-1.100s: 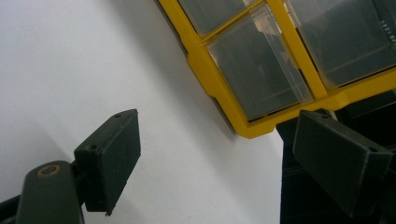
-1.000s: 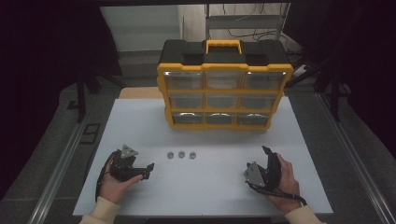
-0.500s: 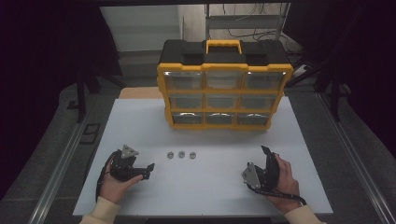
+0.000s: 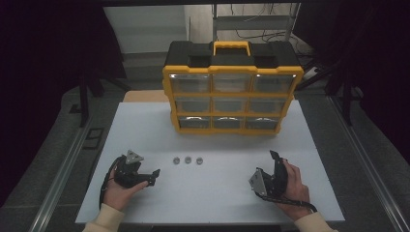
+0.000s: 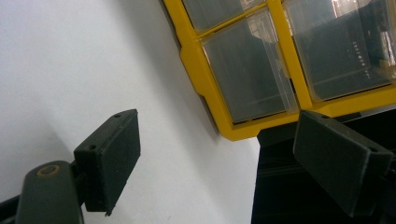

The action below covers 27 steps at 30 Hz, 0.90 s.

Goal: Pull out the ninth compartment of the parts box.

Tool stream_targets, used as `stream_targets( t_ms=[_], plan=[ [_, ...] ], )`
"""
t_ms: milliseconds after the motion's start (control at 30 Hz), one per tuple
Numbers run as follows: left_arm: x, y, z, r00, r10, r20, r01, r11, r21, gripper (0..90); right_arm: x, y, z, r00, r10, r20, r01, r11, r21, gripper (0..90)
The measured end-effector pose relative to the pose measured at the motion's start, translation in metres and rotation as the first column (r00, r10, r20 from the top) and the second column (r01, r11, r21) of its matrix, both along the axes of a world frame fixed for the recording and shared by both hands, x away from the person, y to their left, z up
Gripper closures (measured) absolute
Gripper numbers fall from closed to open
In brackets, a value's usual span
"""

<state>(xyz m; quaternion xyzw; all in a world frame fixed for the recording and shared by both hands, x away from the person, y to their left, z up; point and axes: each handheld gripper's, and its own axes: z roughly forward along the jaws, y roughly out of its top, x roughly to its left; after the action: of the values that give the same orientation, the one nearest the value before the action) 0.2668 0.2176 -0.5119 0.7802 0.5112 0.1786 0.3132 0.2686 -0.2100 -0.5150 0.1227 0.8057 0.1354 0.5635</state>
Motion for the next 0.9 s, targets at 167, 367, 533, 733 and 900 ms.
stream_targets(
  t_ms=[167,367,533,733,900],
  plan=[
    [0.0000,0.0000,0.0000,1.0000,0.000,0.000,0.000,1.0000,0.001,9.1,0.0014,0.0002,-0.0009,1.0000,-0.002,0.004,0.002,0.9999,-0.015,15.8],
    [0.0000,0.0000,0.0001,1.0000,-0.002,-0.002,0.002,1.0000,0.005,9.1,0.0031,0.0002,-0.0015,0.9999,-0.005,0.010,0.006,0.9996,-0.029,15.8],
    [0.0001,0.0000,0.0001,1.0000,-0.003,-0.003,0.003,1.0000,0.006,9.1,0.0045,0.0004,-0.0020,0.9999,-0.006,0.014,0.006,0.9995,-0.029,15.8],
    [0.0000,0.0000,0.0001,1.0000,0.000,-0.001,0.000,1.0000,0.002,9.0,0.0067,-0.0003,-0.0016,0.9997,-0.009,0.021,0.010,0.9991,-0.040,15.9],
    [0.0000,0.0001,0.0002,1.0000,-0.002,-0.003,0.002,1.0000,0.006,9.1,0.0085,-0.0005,-0.0017,0.9996,-0.013,0.025,0.014,0.9993,-0.035,15.9]
  ],
)
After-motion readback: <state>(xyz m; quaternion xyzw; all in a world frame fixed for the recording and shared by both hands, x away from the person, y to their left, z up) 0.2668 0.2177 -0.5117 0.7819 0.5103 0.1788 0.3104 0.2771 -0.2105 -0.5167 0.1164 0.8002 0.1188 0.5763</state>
